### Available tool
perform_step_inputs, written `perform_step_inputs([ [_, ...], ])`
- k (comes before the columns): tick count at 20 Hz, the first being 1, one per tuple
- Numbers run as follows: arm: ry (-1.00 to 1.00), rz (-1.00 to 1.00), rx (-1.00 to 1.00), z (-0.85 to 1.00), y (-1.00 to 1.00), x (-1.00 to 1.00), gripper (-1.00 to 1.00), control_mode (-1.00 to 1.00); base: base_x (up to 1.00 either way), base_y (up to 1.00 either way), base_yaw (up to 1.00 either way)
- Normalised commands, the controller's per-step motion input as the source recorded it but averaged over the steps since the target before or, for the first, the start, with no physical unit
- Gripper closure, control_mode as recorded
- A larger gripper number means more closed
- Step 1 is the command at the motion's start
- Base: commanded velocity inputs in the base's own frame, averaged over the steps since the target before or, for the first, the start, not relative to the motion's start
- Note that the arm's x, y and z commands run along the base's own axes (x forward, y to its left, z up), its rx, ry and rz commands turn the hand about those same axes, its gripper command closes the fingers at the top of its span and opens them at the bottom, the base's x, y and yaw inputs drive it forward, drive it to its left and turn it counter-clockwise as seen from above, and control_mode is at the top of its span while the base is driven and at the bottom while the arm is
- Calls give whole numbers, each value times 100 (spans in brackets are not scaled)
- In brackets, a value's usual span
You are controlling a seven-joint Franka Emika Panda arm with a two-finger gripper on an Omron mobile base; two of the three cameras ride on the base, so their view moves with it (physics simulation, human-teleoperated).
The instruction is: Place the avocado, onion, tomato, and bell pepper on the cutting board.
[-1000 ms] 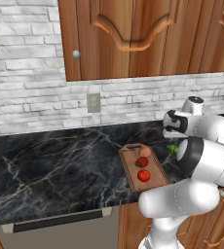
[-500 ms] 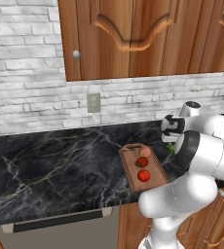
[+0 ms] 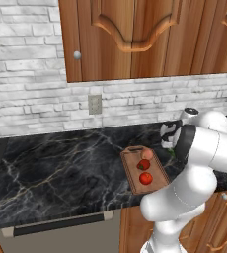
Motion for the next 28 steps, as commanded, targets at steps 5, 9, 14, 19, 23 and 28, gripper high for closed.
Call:
perform_step_inputs([
  [5,3,0,0,-24,-4,28,-100,-100,0,0,0],
  [9,4,0,0,-28,-19,28,-100,-100,0,0,0],
  [14,3,0,0,-28,-13,15,100,-100,0,0,0],
  [19,0,0,3,15,1,-28,100,-100,0,0,0],
  [23,0,0,6,41,17,-48,100,-100,0,0,0],
  [28,1,0,4,38,48,-59,100,-100,0,0,0],
])
